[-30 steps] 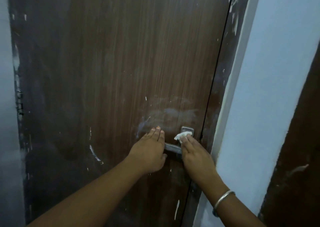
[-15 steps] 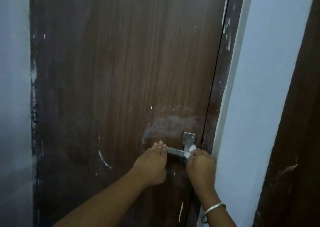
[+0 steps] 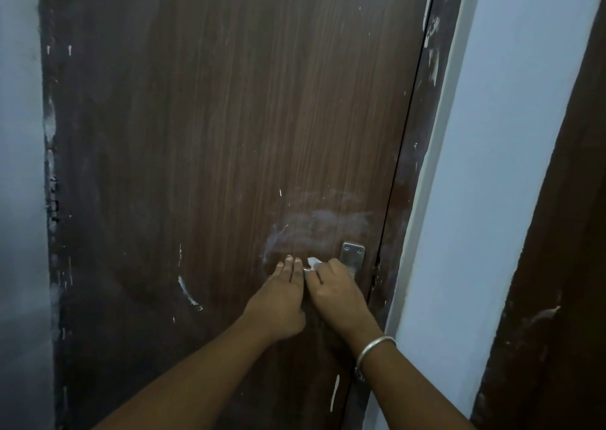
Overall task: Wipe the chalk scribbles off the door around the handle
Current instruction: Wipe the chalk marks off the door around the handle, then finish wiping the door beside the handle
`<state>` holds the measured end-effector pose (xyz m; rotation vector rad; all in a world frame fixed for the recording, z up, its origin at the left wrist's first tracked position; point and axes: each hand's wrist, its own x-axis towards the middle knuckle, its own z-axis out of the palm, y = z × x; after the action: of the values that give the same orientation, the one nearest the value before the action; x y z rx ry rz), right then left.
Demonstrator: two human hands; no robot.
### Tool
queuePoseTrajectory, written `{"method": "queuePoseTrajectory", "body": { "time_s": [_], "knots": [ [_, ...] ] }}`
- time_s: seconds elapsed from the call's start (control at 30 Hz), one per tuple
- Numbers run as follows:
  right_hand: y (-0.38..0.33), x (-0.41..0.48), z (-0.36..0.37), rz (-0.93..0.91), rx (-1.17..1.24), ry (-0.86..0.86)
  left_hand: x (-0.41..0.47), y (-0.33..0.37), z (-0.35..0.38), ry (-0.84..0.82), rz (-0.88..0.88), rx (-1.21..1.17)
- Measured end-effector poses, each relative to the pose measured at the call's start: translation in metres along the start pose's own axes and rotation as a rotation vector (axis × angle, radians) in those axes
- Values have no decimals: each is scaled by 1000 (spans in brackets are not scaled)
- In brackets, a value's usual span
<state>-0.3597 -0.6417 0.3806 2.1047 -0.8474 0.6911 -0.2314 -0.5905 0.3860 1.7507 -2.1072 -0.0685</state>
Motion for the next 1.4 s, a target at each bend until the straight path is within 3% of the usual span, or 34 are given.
{"method": "queuePoseTrajectory", "body": {
  "time_s": [0.1,0.2,0.33,0.47,0.57,0.67,0.77,0.9,1.03,1.27,1.4],
  "knots": [
    [-6,19,1,-118,-50,-4,0,-3,-3,-15,-92,-86],
    [-10,28,-8,-153,46,-2,-5,-11,-9,-36,-121,-77],
    [-19,25,-18,-177,150,-163,-12,-9,-18,-37,-126,-176],
    [-24,10,-30,259,614,-99,-15,-2,-23,45,-43,-286],
    [-21,-3,-45,480,883,-40,-23,8,-22,172,47,-311],
    [-17,-23,-61,636,867,83,-30,24,-16,257,33,-446],
    [-9,-60,-83,751,810,137,-43,53,-4,223,-57,-718],
    [-2,-135,-125,712,546,162,-75,113,34,52,-37,-1015],
    [-12,-234,-165,833,521,107,-120,177,78,-189,-90,-1261],
    [-50,-413,-249,1080,326,-46,-223,272,182,-731,-134,-1233],
    [-74,-484,-285,1206,201,-84,-269,318,228,-919,-89,-1112]
  ]
}}
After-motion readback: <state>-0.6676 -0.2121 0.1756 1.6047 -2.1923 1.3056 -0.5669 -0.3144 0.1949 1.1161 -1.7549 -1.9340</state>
